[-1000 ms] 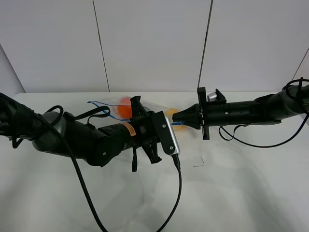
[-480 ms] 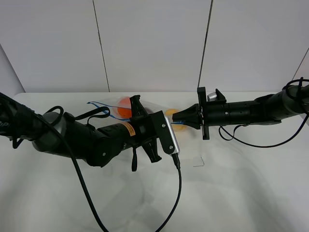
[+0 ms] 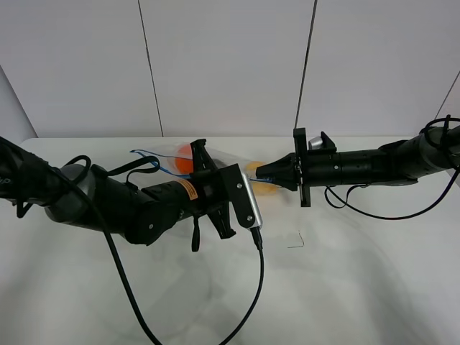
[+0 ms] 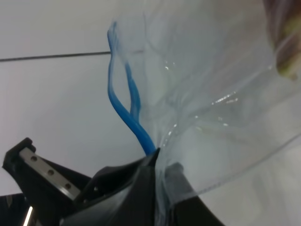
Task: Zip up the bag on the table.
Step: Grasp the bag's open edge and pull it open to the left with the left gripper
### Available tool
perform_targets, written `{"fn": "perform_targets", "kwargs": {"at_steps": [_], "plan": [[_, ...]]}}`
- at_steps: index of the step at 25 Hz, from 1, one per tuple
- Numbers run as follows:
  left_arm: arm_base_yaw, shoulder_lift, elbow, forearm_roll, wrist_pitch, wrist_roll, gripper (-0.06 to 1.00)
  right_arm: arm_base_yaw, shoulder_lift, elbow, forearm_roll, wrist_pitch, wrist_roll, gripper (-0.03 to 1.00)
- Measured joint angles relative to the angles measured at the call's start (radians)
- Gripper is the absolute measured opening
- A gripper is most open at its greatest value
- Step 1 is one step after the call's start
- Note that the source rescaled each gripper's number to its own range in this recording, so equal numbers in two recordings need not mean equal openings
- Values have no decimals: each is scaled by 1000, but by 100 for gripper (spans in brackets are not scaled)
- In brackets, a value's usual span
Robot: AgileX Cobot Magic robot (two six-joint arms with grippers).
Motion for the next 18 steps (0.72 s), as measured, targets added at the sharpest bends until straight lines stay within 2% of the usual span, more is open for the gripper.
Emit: {"fn": "perform_targets", "kwargs": {"at_steps": [18], "plan": [[233,-95,3,15,77,81,0,0,-3,-6,24,9,0,0]]}}
